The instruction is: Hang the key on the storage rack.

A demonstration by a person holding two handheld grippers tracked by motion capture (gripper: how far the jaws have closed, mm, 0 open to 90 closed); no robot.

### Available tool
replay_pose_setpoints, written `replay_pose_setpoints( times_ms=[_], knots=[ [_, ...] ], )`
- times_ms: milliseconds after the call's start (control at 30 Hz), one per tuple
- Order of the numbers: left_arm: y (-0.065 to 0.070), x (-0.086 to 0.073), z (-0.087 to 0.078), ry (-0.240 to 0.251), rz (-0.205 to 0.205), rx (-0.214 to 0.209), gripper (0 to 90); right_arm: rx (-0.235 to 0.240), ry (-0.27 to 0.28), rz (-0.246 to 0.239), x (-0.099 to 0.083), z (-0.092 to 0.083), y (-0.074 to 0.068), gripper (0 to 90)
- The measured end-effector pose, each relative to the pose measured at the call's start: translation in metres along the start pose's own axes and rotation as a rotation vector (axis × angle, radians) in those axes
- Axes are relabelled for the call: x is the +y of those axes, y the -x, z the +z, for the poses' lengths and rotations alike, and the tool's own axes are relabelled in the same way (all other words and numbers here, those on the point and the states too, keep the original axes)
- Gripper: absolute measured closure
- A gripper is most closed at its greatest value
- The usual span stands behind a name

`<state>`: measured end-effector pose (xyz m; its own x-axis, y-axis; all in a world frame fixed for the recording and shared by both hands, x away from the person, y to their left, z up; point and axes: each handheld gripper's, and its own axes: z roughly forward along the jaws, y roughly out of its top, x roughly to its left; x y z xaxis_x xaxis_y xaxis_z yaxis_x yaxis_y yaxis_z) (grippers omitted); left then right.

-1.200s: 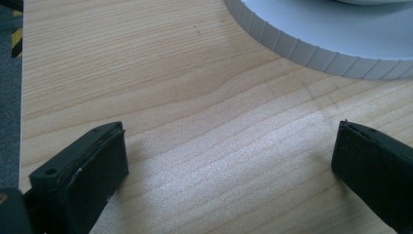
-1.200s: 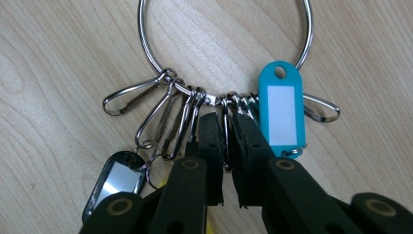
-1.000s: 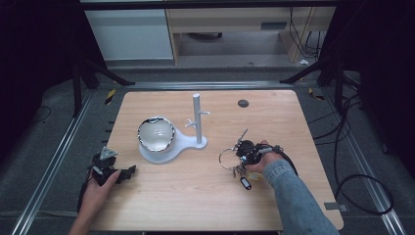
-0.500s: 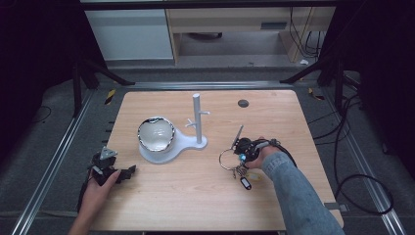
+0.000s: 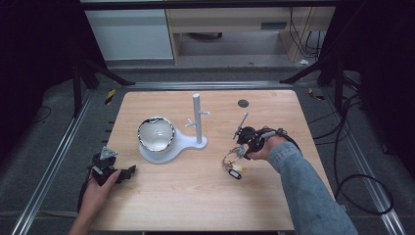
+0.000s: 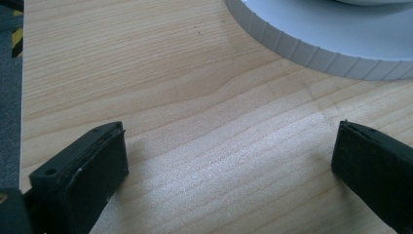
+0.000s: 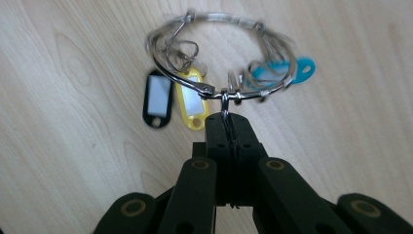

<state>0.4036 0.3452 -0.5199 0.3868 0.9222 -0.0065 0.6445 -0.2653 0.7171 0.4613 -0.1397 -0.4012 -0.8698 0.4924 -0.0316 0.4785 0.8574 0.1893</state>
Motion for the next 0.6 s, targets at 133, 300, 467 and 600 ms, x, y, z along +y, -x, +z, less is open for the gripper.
replay_pose_setpoints(
  times_ms=[133,300,467,600],
  knots=[
    [0.000,0.000,0.000,0.000,-0.001,0.001,0.0,-0.012,0.018,-0.003,0.003,-0.014,0.003,88.8],
    [0.000,0.000,0.000,0.000,-0.001,0.001,0.0,-0.022,0.005,-0.009,0.006,-0.026,0.006,88.8],
    [0.000,0.000,0.000,0.000,0.000,0.001,0.0,-0.021,0.034,-0.002,0.008,-0.040,0.006,88.8],
    [0.000,0.000,0.000,-0.001,0.000,0.001,0.0,0.022,0.061,0.012,0.008,-0.049,0.007,88.8]
  ],
)
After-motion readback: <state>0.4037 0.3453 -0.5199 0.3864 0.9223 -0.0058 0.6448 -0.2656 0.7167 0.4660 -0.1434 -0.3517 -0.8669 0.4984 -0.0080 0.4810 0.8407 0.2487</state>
